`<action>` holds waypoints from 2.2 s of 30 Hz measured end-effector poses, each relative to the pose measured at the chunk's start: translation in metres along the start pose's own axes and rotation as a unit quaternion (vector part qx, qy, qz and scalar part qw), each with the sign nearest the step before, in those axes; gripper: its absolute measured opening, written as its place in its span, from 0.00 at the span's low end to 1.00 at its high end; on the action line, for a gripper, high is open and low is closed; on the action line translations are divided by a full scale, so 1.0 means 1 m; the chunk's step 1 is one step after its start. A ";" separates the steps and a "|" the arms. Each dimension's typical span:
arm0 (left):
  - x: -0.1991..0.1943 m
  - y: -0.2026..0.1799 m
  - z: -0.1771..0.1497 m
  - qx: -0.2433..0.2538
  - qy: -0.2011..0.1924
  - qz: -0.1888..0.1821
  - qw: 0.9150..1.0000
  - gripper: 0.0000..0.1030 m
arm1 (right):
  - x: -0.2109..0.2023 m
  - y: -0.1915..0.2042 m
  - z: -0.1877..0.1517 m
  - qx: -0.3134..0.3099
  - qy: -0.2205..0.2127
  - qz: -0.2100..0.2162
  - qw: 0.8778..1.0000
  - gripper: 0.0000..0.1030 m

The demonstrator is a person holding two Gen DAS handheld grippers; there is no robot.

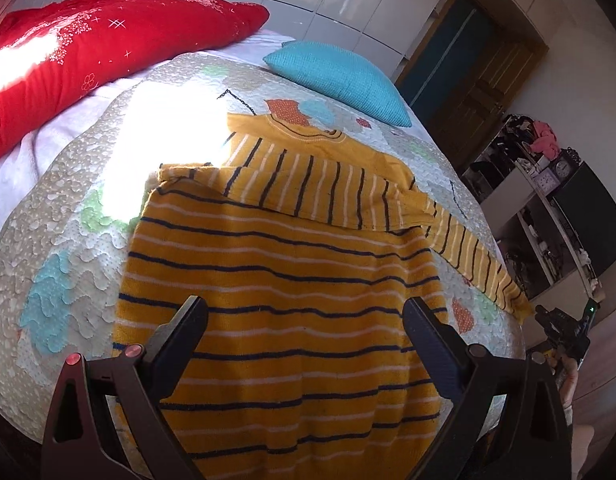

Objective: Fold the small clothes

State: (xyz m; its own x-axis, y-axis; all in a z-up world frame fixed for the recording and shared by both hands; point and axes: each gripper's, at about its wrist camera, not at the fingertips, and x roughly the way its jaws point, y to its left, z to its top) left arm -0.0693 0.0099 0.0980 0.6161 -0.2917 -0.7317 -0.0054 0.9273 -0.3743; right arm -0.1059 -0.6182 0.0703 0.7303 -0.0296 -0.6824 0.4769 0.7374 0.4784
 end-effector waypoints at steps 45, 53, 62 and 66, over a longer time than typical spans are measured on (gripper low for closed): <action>-0.071 0.150 -0.035 -0.119 -0.083 0.000 0.989 0.95 | 0.137 0.529 -0.219 -0.264 0.178 0.198 0.927 0.05; -0.064 0.175 -0.043 -0.146 -0.076 -0.001 0.986 0.95 | 0.183 0.555 -0.297 -0.313 0.231 0.179 0.904 0.05; -0.054 0.178 -0.048 -0.159 -0.061 -0.011 0.985 0.95 | 0.176 0.587 -0.341 -0.399 0.250 0.196 0.860 0.17; -0.054 0.177 -0.050 -0.160 -0.059 -0.007 0.985 0.95 | 0.156 0.597 -0.358 -0.445 0.252 0.231 0.828 0.36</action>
State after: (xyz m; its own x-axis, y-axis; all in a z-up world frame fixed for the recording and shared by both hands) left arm -0.1427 0.1779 0.0433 0.7053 -0.2565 -0.6608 -0.2329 0.7967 -0.5577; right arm 0.1176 0.0594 0.0517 0.3309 0.5141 -0.7913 -0.5094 0.8032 0.3088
